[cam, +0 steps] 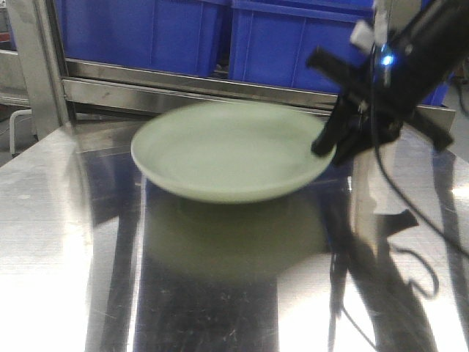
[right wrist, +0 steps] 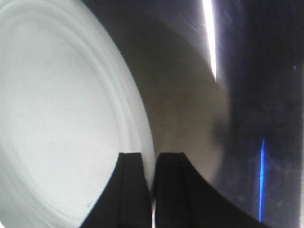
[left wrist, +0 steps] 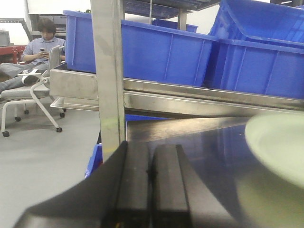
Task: Place green plate on second shelf with right arm
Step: 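Close the right gripper on the plate rim farthest from the robot, then lift the green plate upright with the right gripper off the table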
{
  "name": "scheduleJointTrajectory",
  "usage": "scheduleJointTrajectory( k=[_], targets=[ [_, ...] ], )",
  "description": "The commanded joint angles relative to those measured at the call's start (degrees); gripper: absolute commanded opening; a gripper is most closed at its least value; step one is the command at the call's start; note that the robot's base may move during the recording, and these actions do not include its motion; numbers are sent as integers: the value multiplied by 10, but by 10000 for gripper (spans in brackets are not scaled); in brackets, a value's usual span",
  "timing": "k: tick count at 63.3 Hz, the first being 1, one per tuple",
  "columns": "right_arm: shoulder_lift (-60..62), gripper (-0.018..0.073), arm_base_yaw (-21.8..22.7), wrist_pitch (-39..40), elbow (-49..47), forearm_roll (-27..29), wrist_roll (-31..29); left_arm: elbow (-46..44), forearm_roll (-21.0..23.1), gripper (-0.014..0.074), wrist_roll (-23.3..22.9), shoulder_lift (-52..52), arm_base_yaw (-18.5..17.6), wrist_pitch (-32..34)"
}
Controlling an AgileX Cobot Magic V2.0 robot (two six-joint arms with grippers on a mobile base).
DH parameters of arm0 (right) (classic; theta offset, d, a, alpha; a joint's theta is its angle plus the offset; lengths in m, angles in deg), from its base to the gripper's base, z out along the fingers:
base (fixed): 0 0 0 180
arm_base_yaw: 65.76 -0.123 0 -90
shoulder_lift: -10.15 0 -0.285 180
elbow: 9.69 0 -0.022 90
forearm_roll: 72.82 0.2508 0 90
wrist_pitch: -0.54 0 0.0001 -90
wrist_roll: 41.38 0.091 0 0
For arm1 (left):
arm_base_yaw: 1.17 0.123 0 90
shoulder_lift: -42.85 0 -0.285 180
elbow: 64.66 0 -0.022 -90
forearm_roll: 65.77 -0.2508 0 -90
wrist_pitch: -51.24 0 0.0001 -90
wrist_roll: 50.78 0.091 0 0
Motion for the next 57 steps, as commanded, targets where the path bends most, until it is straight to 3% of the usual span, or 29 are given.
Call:
scheduleJointTrajectory(
  k=[1,28,50,57],
  targets=[
    [96,56,-2,28,-16,13,-37,23,3,130,-1,10,-3,44],
    [416,56,-2,141,4,-177,-45,23,3,130,-1,10,-3,44],
    [643,56,12,195,135,-342,-45,23,3,130,-1,10,-3,44],
    [689,56,29,211,179,-359,-45,23,3,130,-1,10,-3,44]
  ],
)
